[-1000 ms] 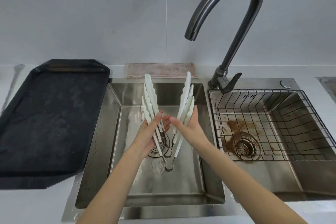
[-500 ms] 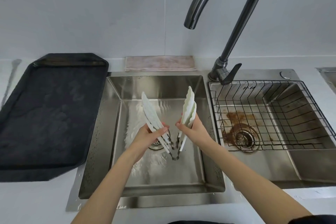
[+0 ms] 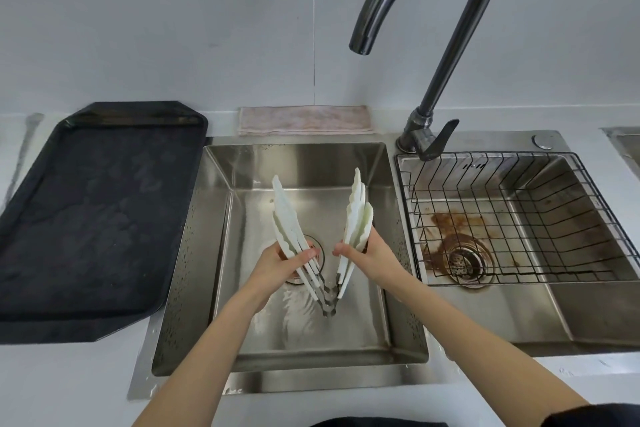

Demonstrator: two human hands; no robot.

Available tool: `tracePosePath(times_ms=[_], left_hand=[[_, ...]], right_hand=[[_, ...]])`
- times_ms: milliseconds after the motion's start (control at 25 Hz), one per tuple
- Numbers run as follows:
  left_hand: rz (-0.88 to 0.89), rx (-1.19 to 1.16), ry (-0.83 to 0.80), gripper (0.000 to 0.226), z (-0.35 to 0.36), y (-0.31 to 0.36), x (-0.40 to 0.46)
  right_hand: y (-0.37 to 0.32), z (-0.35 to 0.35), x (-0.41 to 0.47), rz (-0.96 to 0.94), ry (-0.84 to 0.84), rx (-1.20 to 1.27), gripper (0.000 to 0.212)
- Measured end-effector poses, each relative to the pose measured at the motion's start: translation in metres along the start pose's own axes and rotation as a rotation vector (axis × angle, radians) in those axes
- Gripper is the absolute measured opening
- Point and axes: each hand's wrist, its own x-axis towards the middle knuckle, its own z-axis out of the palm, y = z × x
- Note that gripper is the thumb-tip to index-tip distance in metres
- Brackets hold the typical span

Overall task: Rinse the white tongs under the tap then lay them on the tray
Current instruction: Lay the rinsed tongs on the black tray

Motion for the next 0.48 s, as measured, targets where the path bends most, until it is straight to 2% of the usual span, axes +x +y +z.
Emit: tracePosePath(times_ms=[120,240,400,480], left_hand=[[0.008,0.021,0.017,0.012,0.002,0.011,0.000],[-0.005,0.018,0.007,0.009,0.005,0.015,-0.001],[-0.057,-0.076,-0.038,0.002,0.004,0.012,-0.002],[-0.058,-0.118,-0.064,0.009,0.003,0.011,-0.003]], right_hand=[[0.002,0.003,0.000,0.058,0.112,0.103,0.028],[0.002,0.006,-0.001,0.116,0.112,0.180,0.010],[-0.005,0.003,-0.001,0.195,0.033,0.341,0.006],[-0.009,0.002,-0.002,0.236,-0.036,0.435,0.006]])
